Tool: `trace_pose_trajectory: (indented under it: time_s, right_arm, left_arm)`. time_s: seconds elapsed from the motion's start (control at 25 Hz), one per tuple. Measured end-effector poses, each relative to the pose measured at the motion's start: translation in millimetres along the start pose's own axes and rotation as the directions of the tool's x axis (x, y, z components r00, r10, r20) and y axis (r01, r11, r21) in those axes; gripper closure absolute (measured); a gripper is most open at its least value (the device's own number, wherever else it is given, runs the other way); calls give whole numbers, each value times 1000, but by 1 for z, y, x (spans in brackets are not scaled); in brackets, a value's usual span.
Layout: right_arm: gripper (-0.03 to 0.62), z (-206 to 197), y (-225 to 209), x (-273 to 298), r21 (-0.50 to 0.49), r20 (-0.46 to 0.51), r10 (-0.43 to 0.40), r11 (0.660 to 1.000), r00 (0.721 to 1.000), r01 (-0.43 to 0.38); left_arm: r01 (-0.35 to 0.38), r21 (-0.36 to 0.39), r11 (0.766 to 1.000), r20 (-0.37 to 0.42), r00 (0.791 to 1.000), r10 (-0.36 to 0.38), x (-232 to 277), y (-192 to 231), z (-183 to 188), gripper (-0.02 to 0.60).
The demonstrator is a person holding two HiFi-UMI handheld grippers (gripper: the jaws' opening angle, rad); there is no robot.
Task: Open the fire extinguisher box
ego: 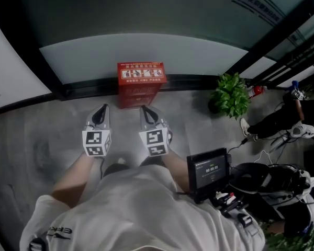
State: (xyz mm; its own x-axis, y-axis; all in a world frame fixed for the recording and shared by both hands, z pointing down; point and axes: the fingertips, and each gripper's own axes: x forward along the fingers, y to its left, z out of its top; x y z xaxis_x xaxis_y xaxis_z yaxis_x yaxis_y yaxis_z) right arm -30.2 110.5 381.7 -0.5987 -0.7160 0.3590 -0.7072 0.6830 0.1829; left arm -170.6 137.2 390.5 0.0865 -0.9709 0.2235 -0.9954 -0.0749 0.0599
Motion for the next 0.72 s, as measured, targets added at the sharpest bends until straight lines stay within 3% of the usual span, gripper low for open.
trace_pose_trajectory:
  time_s: [0.2,0.44,0.72]
  right_arm:
    - [580,-8,-4,39,-12,-10,-15,1000,1000,14]
    - [580,0,-12,66,-2,-31,-20,1000,999,20]
    - [580,-11,-46,131,28,-51,12,1000,999,-11]
  left_arm:
    - [-4,20,1000,-17,1000,4,33,28,-17,580]
    - [2,71,997,-36,999,1,62,44,-12,580]
    - [-4,137,991,-96,995,18,128,59,-20,580]
